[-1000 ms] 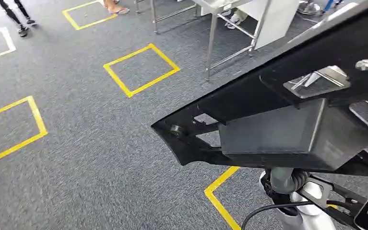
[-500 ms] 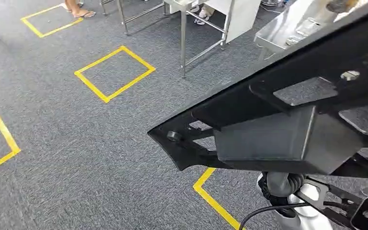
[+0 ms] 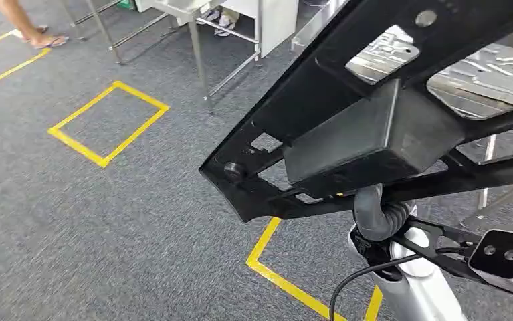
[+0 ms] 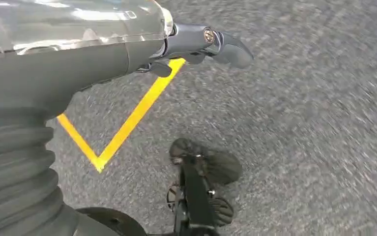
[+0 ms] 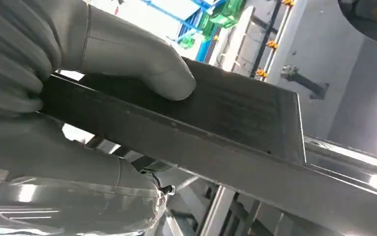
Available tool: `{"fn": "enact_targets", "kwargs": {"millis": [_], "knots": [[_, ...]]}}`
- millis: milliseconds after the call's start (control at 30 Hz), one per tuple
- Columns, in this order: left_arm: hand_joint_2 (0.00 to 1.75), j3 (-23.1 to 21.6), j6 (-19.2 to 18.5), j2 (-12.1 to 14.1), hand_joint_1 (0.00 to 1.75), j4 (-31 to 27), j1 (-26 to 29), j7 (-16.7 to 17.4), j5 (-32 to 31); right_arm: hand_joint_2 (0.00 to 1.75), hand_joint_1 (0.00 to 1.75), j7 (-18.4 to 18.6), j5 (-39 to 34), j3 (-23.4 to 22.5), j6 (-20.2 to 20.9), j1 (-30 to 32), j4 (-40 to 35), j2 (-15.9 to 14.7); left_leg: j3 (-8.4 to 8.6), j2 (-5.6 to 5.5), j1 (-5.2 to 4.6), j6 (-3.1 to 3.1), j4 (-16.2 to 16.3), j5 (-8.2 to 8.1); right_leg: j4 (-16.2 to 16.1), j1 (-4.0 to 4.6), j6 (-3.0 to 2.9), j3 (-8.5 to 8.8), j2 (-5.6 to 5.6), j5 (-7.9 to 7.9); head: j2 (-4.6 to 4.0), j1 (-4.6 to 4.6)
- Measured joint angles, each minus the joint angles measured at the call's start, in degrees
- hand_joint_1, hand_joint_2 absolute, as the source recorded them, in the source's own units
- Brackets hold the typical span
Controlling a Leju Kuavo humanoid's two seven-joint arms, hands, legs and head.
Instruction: Take the parts from the cabinet and place them on the table.
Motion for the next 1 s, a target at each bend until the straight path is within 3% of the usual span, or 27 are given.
{"fn": "enact_targets", "kwargs": {"millis": [67,100,133,167,200,233,300,333,367,400,433,467,500,633,667,700,733,800,833,867,900,933,967,1000], "knots": [[1.75,0.0,0.2,0.0,0.00,0.0,0.1,0.0,0.0,1.75,1.75,0.0,0.0,0.2,-0.1,-0.1,0.2,0.0,0.36,1.02,-0.25,0.05,-0.6,-0.24,-0.1,-0.56,0.89,-0.60,1.36,0.26,0.00,-0.04],[1.75,0.0,0.2,-0.1,0.00,0.0,0.0,0.1,0.0,1.75,1.75,0.0,0.0,0.3,-0.2,-0.1,0.3,0.0,0.39,1.59,-0.44,0.31,-0.5,-0.23,-0.3,-0.83,1.30,-0.69,2.03,0.42,0.00,-0.09],[1.75,-0.1,0.2,-0.1,0.00,0.0,-0.1,0.1,0.0,1.75,1.75,0.0,0.0,0.3,-0.2,-0.2,0.3,0.0,0.60,2.37,-0.15,0.74,-1.0,0.04,-0.4,-0.53,1.83,-0.76,2.88,0.54,0.00,-0.02],[1.75,-0.2,0.2,-0.5,0.00,0.0,-0.3,0.1,0.0,1.75,1.75,0.0,0.0,0.3,-0.3,-0.2,0.3,0.0,0.93,3.48,0.10,1.15,-1.6,0.35,0.2,-0.60,1.90,-0.84,1.32,0.05,0.00,-0.11],[1.75,-0.3,0.2,-0.4,0.00,0.0,-0.3,0.0,0.0,1.75,1.75,-0.1,0.0,0.3,-0.5,-0.5,0.3,0.0,1.14,4.08,0.02,1.56,-1.9,0.37,2.4,-0.17,2.03,-1.96,-2.28,-1.52,0.00,0.53],[1.75,-0.3,0.2,-0.4,0.00,0.0,-0.2,0.0,0.0,1.75,1.75,-0.3,0.2,0.4,-0.6,-0.6,0.3,0.0,1.17,4.92,-0.09,1.78,-1.9,0.29,6.4,-0.22,2.21,-3.89,-4.02,-3.64,0.00,0.64],[1.75,-0.3,0.2,-0.5,0.00,0.0,0.2,0.0,0.1,1.75,1.75,-1.3,1.1,0.6,-0.7,0.4,0.3,0.0,1.23,6.61,-0.30,2.01,-1.8,0.05,15.4,-0.46,2.50,-8.47,-5.27,-7.22,0.00,0.63],[1.75,-0.3,0.2,-0.5,0.00,0.0,0.3,0.0,0.3,1.75,1.75,-1.9,1.6,0.7,-0.7,1.2,0.2,0.0,1.24,7.41,-0.30,1.99,-1.7,-0.06,17.7,-0.56,2.57,-9.75,-5.44,-7.45,0.00,0.66],[1.75,-0.3,0.2,-0.5,0.00,0.0,0.3,0.0,0.5,1.75,1.75,-2.3,2.2,0.8,-0.7,2.0,0.2,0.0,1.31,8.20,-0.30,1.92,-1.7,-0.24,16.9,-0.62,2.65,-9.48,-5.60,-6.23,0.00,0.68],[1.75,-0.3,0.2,-0.6,0.00,0.0,0.3,0.0,0.5,1.75,1.75,-2.6,2.6,0.9,-0.6,2.6,0.0,0.0,1.44,8.81,-0.29,1.82,-1.6,-0.42,13.9,-0.63,2.65,-7.94,-5.87,-4.29,0.00,0.68],[1.75,-0.3,0.2,-0.9,0.00,0.0,0.3,0.0,0.7,1.75,1.75,-2.8,3.0,1.1,-0.4,3.3,-0.3,0.0,1.69,9.45,-0.30,1.66,-1.5,-0.68,8.3,-0.62,2.53,-4.97,-6.54,-1.54,0.00,0.68],[1.75,-0.3,0.2,-1.0,0.00,0.0,0.3,0.0,0.7,1.75,1.75,-3.1,3.2,1.3,-0.3,3.6,-0.5,0.0,2.02,10.03,-0.33,1.44,-1.4,-0.97,2.6,-0.44,2.27,-1.86,-8.31,0.62,0.00,0.68],[1.75,-0.3,0.2,-1.0,0.00,0.0,0.3,0.0,0.7,1.75,1.75,-3.3,3.3,1.4,-0.3,3.7,-0.5,0.0,2.21,10.54,-0.72,1.05,-1.3,-1.29,-0.2,0.13,1.80,-0.53,-10.92,0.11,0.00,0.70],[1.75,-0.3,0.2,-1.3,0.00,0.0,0.2,0.0,0.7,1.75,1.75,-3.4,3.4,1.6,0.2,4.3,-0.6,0.2,2.92,12.74,-0.94,-0.09,-1.4,-1.84,-0.1,0.45,0.68,-0.85,-8.00,0.39,0.00,0.55],[1.75,-0.3,0.2,-1.3,0.00,0.0,0.1,0.0,0.7,1.75,1.75,-3.4,3.4,1.6,0.6,4.3,-0.6,0.2,2.82,12.42,-0.68,-0.50,-1.2,-2.33,-0.6,-0.33,0.21,-0.43,-7.30,0.71,0.00,0.59],[1.75,-0.3,0.2,-1.3,0.00,0.0,0.0,0.0,0.7,1.75,1.75,-3.4,3.5,1.6,0.8,4.3,-0.6,0.3,2.67,9.71,-0.55,-0.76,0.2,-3.41,-0.7,-0.35,0.03,-0.28,-6.90,0.70,0.00,0.40],[1.75,-0.3,0.2,-1.4,0.00,0.0,0.1,0.0,0.7,1.75,1.75,-3.4,3.5,1.6,1.0,4.3,-0.6,0.5,0.99,7.69,-0.43,-0.85,4.2,-5.87,-0.7,-0.39,-0.34,-0.25,-6.45,0.70,0.00,0.24],[1.75,-0.3,0.1,-1.5,0.00,0.0,0.4,0.0,0.7,1.75,1.75,-3.3,3.3,1.6,1.9,4.4,-0.3,0.9,-3.80,6.55,-0.42,-1.08,13.9,-10.17,-0.7,-0.30,-0.50,-0.32,-4.93,0.68,0.00,0.07],[1.75,-0.3,-0.1,-1.5,0.00,0.0,0.6,0.0,0.7,1.75,1.75,-3.2,3.2,1.6,2.4,4.4,-0.2,0.9,-5.48,6.50,-0.44,-1.09,16.9,-10.80,-0.6,-0.25,-0.50,-0.31,-4.13,0.68,0.00,0.04],[1.75,-0.3,-0.3,-1.5,0.00,0.0,0.8,-0.2,0.7,1.75,1.75,-3.0,3.1,1.5,2.8,4.4,-0.1,0.9,-5.94,6.48,-0.44,-1.00,17.3,-10.00,-0.6,-0.24,-0.49,-0.25,-3.32,0.68,0.00,0.09],[1.75,-0.3,-0.5,-1.5,0.00,0.0,0.8,-0.4,0.7,1.75,1.75,-2.8,3.0,1.4,3.2,4.4,0.1,0.9,-5.17,6.44,-0.43,-0.87,15.0,-7.93,-0.6,-0.24,-0.49,-0.18,-2.59,0.68,0.00,0.04],[1.75,-0.3,-0.7,-1.5,0.00,0.0,0.7,-0.6,0.7,1.75,1.75,-2.8,2.8,1.4,3.5,4.4,0.1,0.9,-3.26,6.22,-0.41,-0.70,10.4,-4.97,-0.5,-0.25,-0.42,-0.06,-1.80,0.65,0.00,0.02],[1.75,-0.3,-0.8,-1.5,0.00,0.0,0.6,-0.8,0.8,1.75,1.75,-2.7,2.7,1.2,3.7,4.4,0.1,0.9,-0.78,5.35,-0.34,-0.49,4.8,-1.94,-0.4,-0.25,-0.25,0.08,-1.08,0.55,0.00,0.02],[1.75,-0.3,-1.0,-1.4,0.00,0.0,0.7,-1.1,0.9,1.75,1.75,-2.7,2.5,1.1,3.7,4.4,0.2,0.9,0.89,2.25,-0.12,-0.18,0.5,-0.62,-0.3,-0.39,-0.03,-0.01,-0.54,0.45,0.00,0.02]]}}
